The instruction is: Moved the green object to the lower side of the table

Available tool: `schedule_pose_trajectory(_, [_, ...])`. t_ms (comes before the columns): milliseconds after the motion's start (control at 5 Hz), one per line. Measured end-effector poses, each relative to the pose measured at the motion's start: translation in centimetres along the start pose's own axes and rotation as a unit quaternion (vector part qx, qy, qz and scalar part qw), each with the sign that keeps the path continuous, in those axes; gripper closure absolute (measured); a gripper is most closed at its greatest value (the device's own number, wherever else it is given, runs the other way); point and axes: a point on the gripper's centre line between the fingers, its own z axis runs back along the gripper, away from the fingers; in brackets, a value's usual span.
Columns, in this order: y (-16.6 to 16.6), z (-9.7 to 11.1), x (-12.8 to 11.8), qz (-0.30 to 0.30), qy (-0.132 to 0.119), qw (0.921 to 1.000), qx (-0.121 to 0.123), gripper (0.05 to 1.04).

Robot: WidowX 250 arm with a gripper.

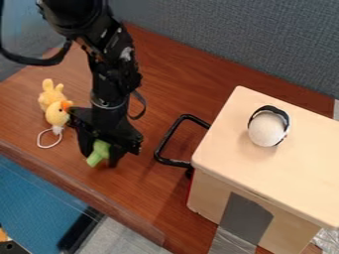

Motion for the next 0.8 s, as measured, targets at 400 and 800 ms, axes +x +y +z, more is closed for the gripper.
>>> schedule_pose_trajectory(400, [-0.5, 1.5, -0.9, -0.010, 0.026, 0.9994, -0.021, 0.078])
schedule_pose_trajectory(800, [0.2, 5.7, -1.0, -0.007, -0.003, 0.9999, -0.014, 0.084])
